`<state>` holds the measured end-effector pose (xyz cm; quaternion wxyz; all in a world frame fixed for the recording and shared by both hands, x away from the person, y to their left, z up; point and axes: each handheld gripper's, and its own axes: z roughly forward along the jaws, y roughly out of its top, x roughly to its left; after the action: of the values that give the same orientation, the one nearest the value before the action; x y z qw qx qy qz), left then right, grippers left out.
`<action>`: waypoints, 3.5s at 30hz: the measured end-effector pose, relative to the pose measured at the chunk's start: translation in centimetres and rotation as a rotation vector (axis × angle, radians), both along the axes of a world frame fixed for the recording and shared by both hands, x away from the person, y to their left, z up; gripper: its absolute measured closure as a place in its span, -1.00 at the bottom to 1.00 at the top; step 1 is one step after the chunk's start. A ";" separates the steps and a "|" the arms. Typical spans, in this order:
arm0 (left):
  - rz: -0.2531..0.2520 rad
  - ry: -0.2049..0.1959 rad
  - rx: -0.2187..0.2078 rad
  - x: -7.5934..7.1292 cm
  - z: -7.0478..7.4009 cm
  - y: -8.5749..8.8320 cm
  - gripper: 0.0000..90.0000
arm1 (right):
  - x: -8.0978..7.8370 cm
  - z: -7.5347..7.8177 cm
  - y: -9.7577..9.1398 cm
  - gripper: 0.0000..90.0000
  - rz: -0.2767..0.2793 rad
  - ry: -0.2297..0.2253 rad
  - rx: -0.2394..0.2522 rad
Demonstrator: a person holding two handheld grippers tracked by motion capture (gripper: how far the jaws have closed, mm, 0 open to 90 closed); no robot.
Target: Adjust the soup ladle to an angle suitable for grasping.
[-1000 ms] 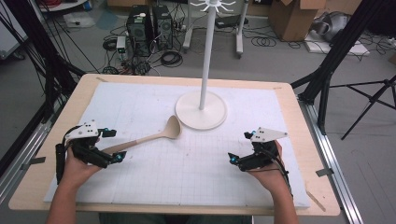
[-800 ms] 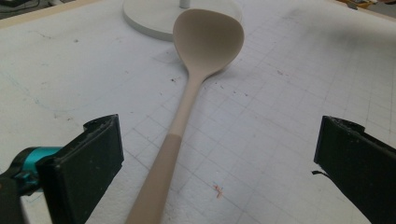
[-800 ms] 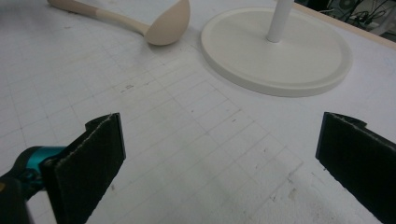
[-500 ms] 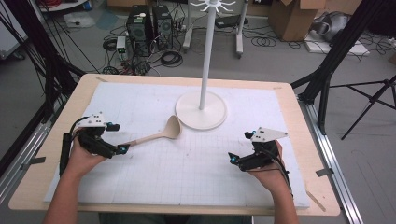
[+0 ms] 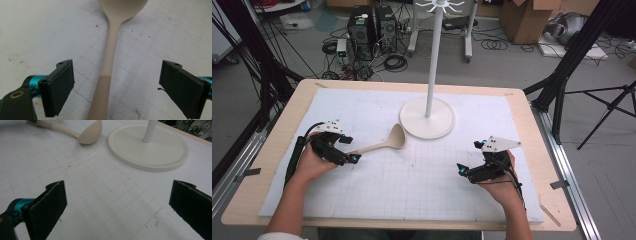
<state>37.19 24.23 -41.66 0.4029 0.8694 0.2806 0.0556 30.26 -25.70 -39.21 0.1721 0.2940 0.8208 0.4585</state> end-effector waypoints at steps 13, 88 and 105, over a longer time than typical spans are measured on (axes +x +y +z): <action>0.003 0.056 0.060 1.1 -1.4 -0.3 -0.47 | 0.1 -0.1 0.0 -0.99 0.002 0.005 -0.009; -0.146 -0.046 0.130 -1.3 -0.9 -3.7 0.68 | -0.5 -3.9 0.7 -0.99 -0.015 0.045 0.014; -0.277 -0.039 0.079 -2.0 -1.1 -7.7 0.69 | -0.9 -2.6 -0.3 -0.99 -0.029 0.006 0.035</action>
<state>35.24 16.57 -42.77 0.3775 0.9137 0.1477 0.0276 29.41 -26.04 -41.85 0.1710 0.3101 0.8090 0.4692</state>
